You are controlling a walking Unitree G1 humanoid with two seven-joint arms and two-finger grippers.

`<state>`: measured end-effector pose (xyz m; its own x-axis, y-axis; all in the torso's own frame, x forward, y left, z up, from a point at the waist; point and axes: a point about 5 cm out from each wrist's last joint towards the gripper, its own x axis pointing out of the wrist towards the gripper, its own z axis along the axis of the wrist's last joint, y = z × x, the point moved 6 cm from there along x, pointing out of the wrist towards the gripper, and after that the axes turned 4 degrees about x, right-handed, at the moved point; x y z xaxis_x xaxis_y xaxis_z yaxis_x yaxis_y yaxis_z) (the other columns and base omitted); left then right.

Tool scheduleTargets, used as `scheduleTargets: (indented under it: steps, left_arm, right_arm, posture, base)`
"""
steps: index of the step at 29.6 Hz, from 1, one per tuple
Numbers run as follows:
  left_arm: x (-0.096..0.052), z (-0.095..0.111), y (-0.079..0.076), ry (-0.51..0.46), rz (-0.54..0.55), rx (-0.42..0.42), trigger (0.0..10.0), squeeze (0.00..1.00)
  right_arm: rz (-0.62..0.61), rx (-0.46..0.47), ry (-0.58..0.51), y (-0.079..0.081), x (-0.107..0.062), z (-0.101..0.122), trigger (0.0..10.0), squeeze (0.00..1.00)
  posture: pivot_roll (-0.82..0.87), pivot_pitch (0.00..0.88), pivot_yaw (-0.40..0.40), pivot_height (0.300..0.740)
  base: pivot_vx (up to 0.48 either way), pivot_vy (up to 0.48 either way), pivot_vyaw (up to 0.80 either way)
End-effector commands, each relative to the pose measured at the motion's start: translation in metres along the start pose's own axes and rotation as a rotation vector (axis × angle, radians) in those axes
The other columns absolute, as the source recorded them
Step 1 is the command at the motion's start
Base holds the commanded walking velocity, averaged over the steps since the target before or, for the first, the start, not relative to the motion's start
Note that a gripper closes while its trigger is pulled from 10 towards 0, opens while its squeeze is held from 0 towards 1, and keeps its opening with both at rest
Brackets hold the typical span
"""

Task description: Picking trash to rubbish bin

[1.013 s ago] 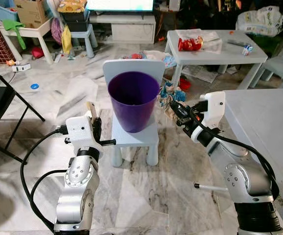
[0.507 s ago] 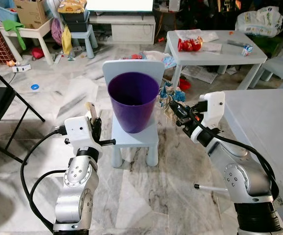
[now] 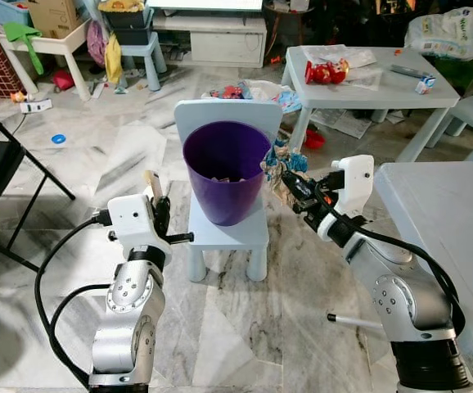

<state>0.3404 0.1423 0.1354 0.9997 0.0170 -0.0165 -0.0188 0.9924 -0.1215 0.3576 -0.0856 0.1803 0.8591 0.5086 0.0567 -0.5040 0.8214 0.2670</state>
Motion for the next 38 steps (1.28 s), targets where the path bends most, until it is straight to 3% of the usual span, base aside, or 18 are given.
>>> scheduleTargets:
  steps: [1,38]
  left_arm:
    - [0.0005,-0.0012,-0.0050,0.004,-0.015,-0.007,0.0,0.00]
    - [0.0016,-0.0048,-0.0053,0.016,-0.016,-0.009,0.0,0.00]
  right_arm:
    - [0.003,-0.024,-0.020,0.0003,-0.0028,0.0070,0.0,0.00]
    - [0.013,-0.027,-0.013,0.0017,-0.0022,0.0051,0.0,0.00]
  posture:
    - [0.00,0.090,-0.069,0.740]
    - [0.00,0.079,-0.070,0.740]
  base:
    - [0.356,0.000,0.00]
    - [0.337,0.000,0.00]
